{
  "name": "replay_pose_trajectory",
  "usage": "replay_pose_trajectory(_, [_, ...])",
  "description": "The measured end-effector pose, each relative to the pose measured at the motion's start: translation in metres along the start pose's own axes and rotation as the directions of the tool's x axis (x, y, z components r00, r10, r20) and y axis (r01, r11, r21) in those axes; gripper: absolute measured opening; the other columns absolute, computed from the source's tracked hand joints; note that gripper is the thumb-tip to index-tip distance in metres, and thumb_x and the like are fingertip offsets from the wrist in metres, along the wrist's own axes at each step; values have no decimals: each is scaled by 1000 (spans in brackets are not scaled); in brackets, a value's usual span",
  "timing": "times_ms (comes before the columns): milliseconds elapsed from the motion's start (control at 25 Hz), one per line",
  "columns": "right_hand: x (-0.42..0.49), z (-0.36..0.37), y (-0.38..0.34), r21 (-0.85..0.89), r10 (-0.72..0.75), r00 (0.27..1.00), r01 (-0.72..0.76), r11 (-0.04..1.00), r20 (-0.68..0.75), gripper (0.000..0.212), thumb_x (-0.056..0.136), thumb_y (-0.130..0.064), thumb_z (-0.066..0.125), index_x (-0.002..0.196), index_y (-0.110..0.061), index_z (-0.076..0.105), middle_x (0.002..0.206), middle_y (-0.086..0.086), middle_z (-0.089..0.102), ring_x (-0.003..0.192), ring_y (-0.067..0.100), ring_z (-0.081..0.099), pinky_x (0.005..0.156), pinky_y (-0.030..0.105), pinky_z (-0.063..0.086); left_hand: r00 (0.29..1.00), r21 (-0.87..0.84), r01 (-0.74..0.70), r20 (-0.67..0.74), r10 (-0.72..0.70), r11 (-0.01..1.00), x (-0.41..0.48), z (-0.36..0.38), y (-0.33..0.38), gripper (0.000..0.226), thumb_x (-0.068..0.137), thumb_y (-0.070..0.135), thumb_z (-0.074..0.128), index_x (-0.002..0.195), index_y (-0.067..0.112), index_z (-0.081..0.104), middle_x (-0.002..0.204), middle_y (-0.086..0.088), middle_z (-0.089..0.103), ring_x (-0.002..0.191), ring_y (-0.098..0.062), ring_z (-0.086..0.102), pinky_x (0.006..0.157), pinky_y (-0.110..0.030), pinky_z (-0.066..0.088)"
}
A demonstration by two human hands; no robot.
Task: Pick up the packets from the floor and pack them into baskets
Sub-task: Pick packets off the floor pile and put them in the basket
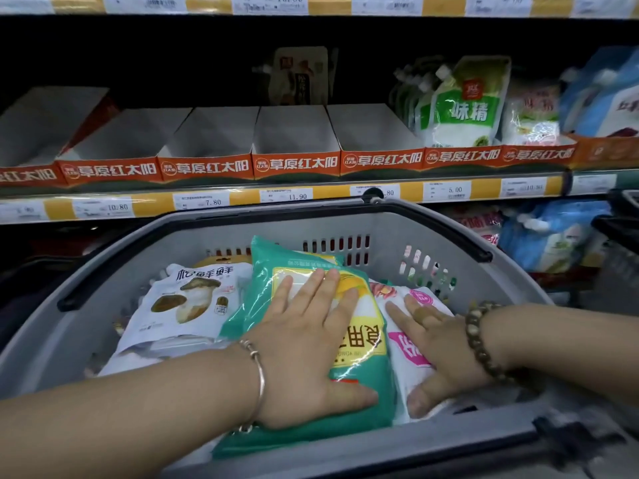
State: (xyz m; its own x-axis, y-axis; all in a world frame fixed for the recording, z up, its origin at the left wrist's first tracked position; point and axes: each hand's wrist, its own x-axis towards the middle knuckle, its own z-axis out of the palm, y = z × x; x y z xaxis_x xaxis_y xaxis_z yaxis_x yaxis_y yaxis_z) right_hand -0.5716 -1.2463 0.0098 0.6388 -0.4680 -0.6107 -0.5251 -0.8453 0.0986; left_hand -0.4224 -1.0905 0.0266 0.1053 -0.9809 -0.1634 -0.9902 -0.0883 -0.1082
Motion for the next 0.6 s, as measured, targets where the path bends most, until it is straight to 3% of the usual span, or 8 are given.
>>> replay_pose_trajectory(200, [1,2,2,46,-11,997,14,999,-77,131,57,-85,53,137,-31,-37,154,8,-26,145,26,-8,118,45,11,999,-43,-9,-49,7,999,2,3,1,100,79,78,30,144,26,-25,149,0,-36,137,-16,-34,113,-43,-20])
replay_pose_trajectory(320, [-13,-9,-2,164,-47,973,85,983,-226,115,70,-65,64,149,-27,-10,158,1,9,141,18,24,112,23,23,996,-125,-55,-70,47,991,-1,-5,-7,93,82,71,37,148,29,-14,154,4,-24,142,-12,-21,117,-37,-13])
replay_pose_trajectory(440, [-34,-31,-17,227,-31,870,163,960,-493,72,87,-45,58,147,-31,20,149,-8,34,127,9,42,88,8,28,990,-283,-55,-137,17,958,-14,-17,-25,72,88,56,47,149,30,18,157,9,12,143,-8,14,113,-20,12])
replay_pose_trajectory(600, [-48,-56,-64,203,-50,649,309,929,-759,53,87,-40,58,137,-29,43,138,-11,48,121,6,47,88,15,34,931,-515,-14,-320,-177,857,-55,-28,-57,43,89,41,57,129,28,54,133,13,53,121,-5,48,95,-13,33])
